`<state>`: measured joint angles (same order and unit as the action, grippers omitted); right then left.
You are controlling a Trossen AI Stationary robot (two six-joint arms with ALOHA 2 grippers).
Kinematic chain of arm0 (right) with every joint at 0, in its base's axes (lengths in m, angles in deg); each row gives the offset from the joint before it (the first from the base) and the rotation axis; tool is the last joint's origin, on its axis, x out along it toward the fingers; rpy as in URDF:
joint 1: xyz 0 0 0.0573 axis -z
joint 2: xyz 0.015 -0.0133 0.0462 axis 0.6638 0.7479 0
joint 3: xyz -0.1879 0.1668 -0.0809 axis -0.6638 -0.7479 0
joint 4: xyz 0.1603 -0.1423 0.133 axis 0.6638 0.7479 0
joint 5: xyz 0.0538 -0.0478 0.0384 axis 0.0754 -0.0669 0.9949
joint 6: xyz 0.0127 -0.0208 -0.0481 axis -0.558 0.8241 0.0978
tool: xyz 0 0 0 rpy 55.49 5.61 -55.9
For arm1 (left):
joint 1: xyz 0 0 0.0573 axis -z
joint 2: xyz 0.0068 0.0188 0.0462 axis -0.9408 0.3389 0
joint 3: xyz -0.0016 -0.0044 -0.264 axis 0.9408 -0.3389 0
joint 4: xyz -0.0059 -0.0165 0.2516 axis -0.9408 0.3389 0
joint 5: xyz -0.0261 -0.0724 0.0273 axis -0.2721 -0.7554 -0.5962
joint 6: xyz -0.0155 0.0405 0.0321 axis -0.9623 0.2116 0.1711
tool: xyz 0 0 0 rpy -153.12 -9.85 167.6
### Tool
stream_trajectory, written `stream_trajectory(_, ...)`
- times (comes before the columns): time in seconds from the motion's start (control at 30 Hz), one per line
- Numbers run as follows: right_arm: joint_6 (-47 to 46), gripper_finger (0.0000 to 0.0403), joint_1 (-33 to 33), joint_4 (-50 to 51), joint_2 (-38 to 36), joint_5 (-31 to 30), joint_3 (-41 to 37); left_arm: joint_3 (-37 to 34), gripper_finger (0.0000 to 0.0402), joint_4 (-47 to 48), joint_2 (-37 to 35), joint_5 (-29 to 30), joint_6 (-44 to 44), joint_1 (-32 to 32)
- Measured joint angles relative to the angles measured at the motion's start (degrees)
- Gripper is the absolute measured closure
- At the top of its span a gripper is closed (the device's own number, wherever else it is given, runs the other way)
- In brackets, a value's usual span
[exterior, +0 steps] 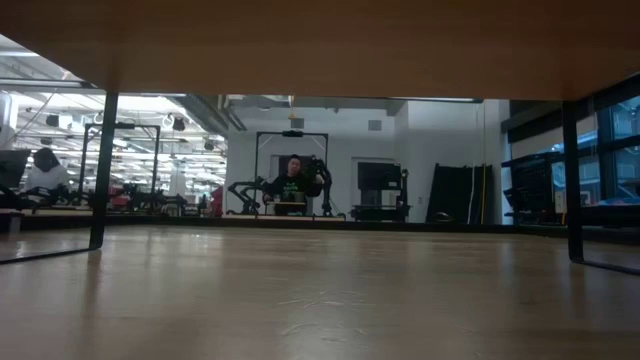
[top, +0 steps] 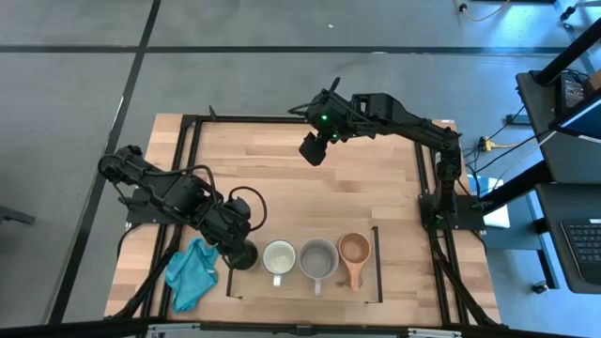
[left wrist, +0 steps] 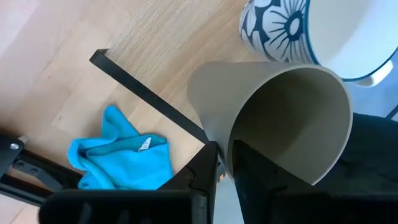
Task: Stack small to large cups/mugs on shelf
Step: Put the gray cup on the shelf, then return to Home Position
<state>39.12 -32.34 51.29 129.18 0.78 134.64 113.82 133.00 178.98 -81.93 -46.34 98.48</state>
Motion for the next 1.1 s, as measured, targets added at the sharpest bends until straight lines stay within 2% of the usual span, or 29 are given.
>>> stream_trajectory(0.83, 0.21, 0.0175, 0.0, -0.02, 0.0, 0.02, 0.02, 0.02, 0.0357, -2.9, -0.54, 0.69, -2.22, 0.63)
stream_trajectory(1.1, 1.04, 0.0175, 0.0, -0.13, 0.0, 0.09, 0.02, 1.3, 0.0357, -3.1, -4.64, 6.47, -3.64, 0.63)
